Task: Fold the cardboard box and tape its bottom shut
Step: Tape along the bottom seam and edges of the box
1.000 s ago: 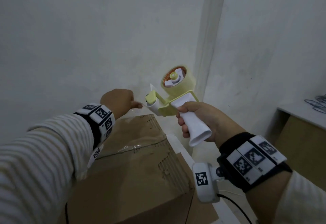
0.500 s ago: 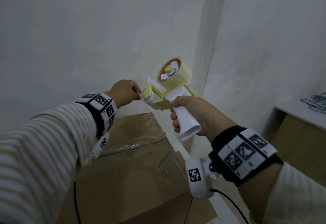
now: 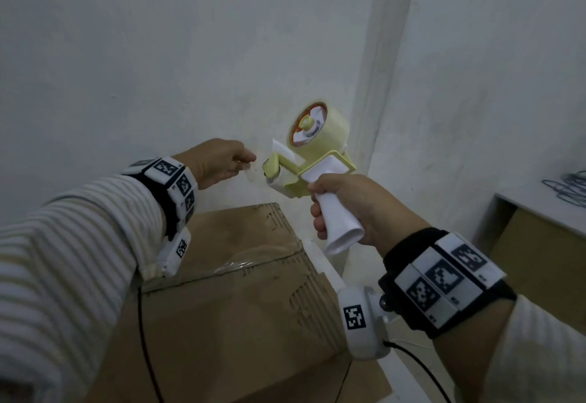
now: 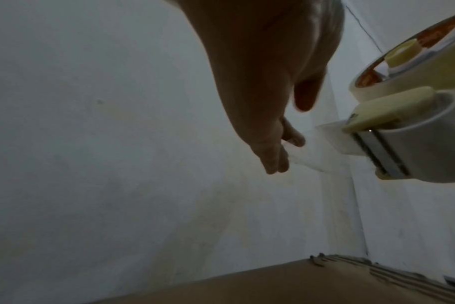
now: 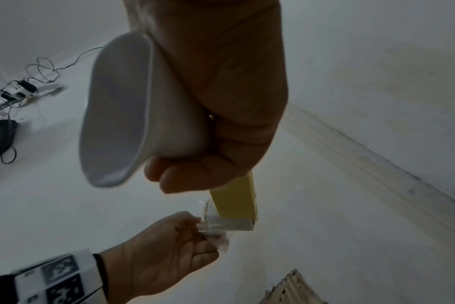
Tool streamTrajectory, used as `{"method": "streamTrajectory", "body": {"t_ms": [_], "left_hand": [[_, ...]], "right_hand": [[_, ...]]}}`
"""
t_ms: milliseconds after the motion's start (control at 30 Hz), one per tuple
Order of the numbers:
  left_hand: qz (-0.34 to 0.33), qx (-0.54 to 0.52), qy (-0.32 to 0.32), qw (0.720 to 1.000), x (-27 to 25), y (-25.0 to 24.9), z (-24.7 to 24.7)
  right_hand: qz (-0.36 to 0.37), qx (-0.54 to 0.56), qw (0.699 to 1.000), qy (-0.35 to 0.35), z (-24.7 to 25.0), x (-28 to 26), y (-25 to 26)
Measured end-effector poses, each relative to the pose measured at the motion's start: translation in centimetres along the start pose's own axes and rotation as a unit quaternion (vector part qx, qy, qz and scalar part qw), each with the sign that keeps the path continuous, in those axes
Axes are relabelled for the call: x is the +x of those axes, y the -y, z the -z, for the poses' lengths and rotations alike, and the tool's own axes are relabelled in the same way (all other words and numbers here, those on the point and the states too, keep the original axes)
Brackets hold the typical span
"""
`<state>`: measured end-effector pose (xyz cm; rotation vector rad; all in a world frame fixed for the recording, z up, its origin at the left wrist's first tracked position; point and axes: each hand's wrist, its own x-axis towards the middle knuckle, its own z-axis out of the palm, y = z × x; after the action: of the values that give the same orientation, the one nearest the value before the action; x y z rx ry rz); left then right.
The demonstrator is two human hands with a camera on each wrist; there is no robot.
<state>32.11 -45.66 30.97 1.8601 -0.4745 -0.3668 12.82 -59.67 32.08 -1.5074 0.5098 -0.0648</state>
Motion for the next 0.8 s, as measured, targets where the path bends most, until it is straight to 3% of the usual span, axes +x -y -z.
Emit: {"method": "streamTrajectory", "body": {"t_ms": [167, 267, 400, 533, 800], "left_hand": [[-0.007, 0.214, -0.032, 0.976, 0.9, -0.1, -1.4], [-0.058, 0.347, -0.013, 0.936, 2.1, 0.2, -2.5], [-0.048, 0.467, 0.037, 0.882, 3.3, 0.8, -3.7], [-0.068, 0.528, 0.076, 0.843, 4.4, 2.1, -4.2], [-0.073, 0.577, 0.128, 0.803, 5.7, 3.1, -4.9]], "right_hand": [[0.004, -0.057, 0.998, -0.006, -0.6, 0.7, -0.1], [0.011, -0.118, 0.993, -0.024, -1.1, 1.4, -0.3], [0.018, -0.178, 0.983, -0.039, -1.8, 2.4, -0.2], [0.008, -0.21, 0.977, -0.041, -2.2, 3.0, -0.2], [-0.005, -0.241, 0.97, -0.039, -2.2, 3.8, -0.3]]}}
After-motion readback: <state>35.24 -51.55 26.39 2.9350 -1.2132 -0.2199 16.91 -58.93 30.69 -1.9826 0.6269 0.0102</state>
